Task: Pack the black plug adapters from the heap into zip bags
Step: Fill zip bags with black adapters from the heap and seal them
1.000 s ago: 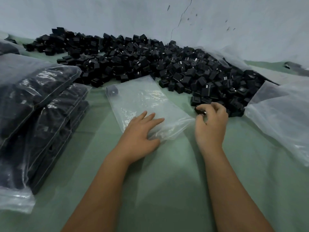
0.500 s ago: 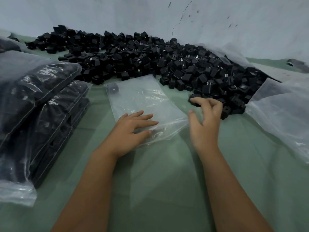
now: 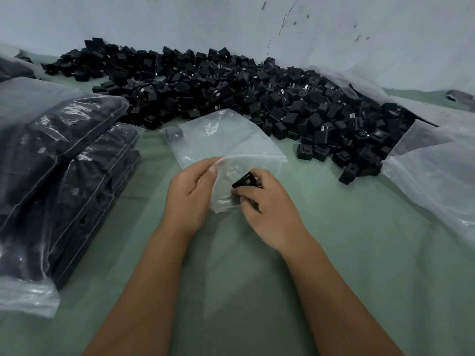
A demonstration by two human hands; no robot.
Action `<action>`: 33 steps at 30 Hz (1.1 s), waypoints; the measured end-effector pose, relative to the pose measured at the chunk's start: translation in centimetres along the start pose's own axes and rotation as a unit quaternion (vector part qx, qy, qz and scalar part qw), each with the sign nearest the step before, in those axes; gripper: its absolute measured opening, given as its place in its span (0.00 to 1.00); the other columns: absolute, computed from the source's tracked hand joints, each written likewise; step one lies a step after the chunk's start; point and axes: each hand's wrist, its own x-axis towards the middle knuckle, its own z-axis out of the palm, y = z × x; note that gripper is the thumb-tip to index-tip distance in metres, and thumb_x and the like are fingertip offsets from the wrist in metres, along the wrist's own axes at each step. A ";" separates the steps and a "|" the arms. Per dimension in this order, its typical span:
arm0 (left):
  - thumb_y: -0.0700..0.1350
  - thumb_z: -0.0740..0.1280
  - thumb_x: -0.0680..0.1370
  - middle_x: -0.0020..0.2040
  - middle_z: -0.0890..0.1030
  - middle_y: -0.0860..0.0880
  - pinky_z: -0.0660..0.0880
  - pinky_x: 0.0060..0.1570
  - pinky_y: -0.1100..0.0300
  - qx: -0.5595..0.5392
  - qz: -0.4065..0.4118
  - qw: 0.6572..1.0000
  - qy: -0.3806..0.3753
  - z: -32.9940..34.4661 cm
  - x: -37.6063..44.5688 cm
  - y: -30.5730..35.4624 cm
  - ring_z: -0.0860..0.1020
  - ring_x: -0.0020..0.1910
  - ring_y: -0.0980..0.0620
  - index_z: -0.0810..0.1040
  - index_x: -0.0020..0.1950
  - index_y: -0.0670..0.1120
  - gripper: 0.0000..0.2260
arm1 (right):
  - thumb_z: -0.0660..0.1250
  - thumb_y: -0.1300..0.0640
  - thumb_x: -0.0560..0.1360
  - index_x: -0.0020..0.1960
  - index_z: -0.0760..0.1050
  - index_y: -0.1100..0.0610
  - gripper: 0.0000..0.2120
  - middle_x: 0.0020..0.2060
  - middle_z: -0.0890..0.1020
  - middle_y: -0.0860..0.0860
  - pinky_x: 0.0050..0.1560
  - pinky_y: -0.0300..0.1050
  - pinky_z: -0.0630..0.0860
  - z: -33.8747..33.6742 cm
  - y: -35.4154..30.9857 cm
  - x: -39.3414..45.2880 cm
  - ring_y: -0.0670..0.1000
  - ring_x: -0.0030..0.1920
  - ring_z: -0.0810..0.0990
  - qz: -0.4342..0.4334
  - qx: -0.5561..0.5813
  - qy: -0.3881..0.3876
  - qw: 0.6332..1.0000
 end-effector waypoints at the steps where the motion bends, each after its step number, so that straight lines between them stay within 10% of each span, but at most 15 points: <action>1: 0.46 0.60 0.79 0.56 0.83 0.60 0.73 0.59 0.64 0.010 0.013 1.000 0.004 0.0 0.0 -0.1 0.77 0.60 0.63 0.81 0.58 0.54 0.13 | 0.63 0.57 0.75 0.55 0.82 0.51 0.12 0.58 0.73 0.48 0.54 0.47 0.76 0.1 0.1 0.0 0.50 0.56 0.74 0.004 -0.006 -0.006 1.000; 9: 0.64 0.52 0.74 0.79 0.55 0.59 0.39 0.77 0.52 0.288 0.031 0.939 -0.186 -0.1 0.3 -1.3 0.45 0.78 0.63 0.53 0.73 0.68 0.27 | 0.66 0.55 0.73 0.55 0.81 0.49 0.12 0.47 0.78 0.49 0.58 0.42 0.70 -0.3 0.2 0.2 0.50 0.53 0.74 -0.014 -0.045 -0.023 0.999; 24: 0.53 0.46 0.80 0.78 0.57 0.62 0.38 0.76 0.58 0.213 0.012 0.965 -0.150 0.2 -0.1 -1.0 0.46 0.76 0.68 0.54 0.70 0.73 0.21 | 0.49 0.40 0.77 0.64 0.71 0.37 0.20 0.52 0.76 0.46 0.62 0.41 0.61 -1.5 -1.1 -0.2 0.49 0.57 0.71 -0.017 -0.242 -0.108 0.964; 33: 0.52 0.47 0.80 0.78 0.58 0.61 0.42 0.77 0.56 0.191 -0.001 0.973 -0.133 0.2 0.0 -1.0 0.48 0.76 0.67 0.57 0.71 0.71 0.21 | 0.55 0.46 0.76 0.50 0.83 0.47 0.18 0.48 0.81 0.51 0.55 0.46 0.71 -1.5 -1.8 -0.4 0.53 0.50 0.79 -0.015 -0.212 -0.042 0.976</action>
